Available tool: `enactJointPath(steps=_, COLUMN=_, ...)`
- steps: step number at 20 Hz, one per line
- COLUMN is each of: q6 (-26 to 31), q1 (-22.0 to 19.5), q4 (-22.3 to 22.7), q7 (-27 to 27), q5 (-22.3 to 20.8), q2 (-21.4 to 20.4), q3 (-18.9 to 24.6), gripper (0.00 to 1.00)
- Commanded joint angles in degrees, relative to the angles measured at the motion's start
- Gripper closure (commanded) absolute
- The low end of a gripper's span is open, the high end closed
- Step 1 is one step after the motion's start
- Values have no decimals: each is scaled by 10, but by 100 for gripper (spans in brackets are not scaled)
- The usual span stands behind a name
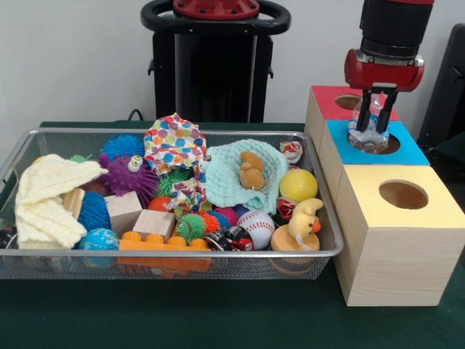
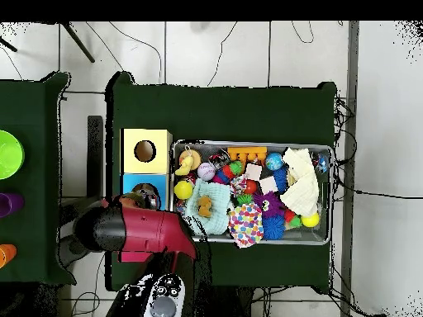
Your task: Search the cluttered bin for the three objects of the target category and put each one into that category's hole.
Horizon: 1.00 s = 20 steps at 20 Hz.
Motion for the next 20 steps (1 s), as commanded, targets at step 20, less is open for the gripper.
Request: enactJointPath(steps=20, q6=-59, q1=-11, q4=32, q7=140, q5=27, q2=23, q3=54, gripper=100)
